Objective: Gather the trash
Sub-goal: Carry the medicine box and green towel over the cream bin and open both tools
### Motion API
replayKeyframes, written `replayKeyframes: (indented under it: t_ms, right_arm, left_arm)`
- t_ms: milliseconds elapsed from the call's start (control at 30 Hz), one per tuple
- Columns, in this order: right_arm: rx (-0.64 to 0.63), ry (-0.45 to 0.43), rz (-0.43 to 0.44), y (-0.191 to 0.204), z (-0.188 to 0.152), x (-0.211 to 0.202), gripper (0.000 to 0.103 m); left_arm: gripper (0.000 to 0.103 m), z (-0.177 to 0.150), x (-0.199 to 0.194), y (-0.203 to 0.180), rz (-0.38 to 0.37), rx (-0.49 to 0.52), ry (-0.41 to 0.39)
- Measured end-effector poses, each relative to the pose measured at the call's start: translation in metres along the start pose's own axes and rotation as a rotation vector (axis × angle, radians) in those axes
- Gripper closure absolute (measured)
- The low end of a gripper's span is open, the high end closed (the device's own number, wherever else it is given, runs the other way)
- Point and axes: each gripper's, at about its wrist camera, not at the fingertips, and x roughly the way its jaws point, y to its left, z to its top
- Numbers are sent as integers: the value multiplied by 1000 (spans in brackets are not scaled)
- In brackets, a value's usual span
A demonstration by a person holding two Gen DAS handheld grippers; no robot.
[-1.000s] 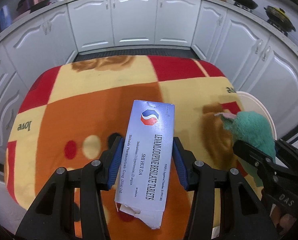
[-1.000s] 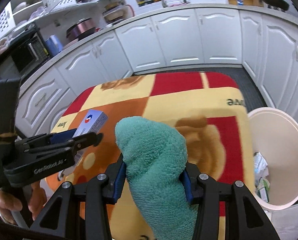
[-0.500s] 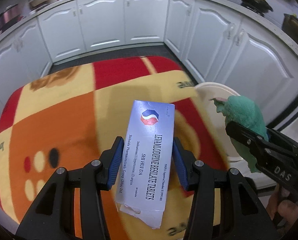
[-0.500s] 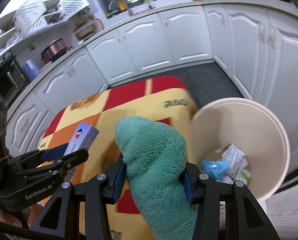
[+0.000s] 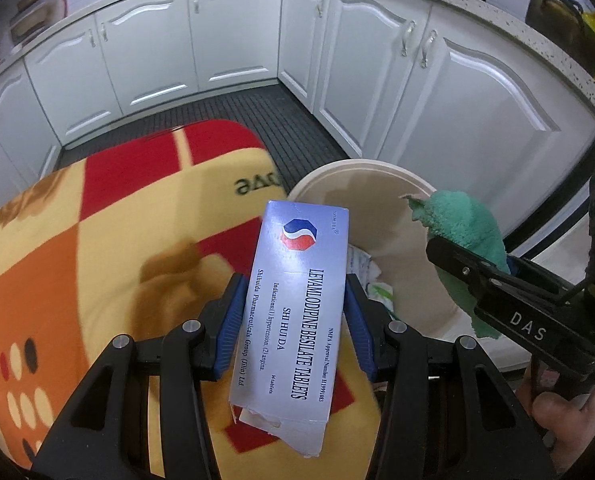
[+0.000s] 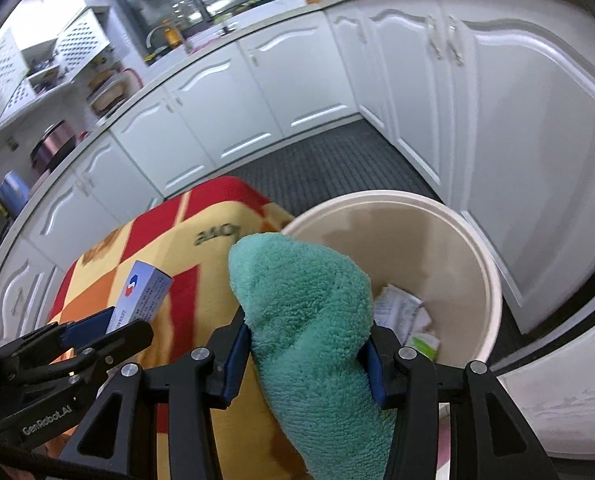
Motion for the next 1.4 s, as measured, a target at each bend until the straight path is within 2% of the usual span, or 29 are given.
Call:
replayKeyframes:
  t_ms: [400, 767, 867, 933, 1000, 1233, 1400]
  right_arm:
    - [65, 25, -29, -37, 7, 14, 56]
    - [90, 33, -41, -46, 10, 24, 55]
    - [89, 37, -31, -47, 11, 26, 47]
    - [90, 28, -25, -47, 11, 24, 33]
    - [91, 17, -17, -48, 10, 22, 33]
    - [86, 21, -23, -44, 5, 17, 33]
    - [72, 32, -24, -39, -2, 19, 33]
  left_arm:
    - [57, 18, 36, -19, -23, -11, 45]
    - [56, 22, 49, -21, -61, -39, 47]
    - [54, 22, 51, -17, -104, -70, 49]
    - [48, 22, 52, -15, -112, -85, 49]
    - [44, 22, 51, -13, -114, -96, 43]
    - [44, 16, 47, -4, -97, -118, 36]
    - [44, 10, 35, 0, -52, -108, 0]
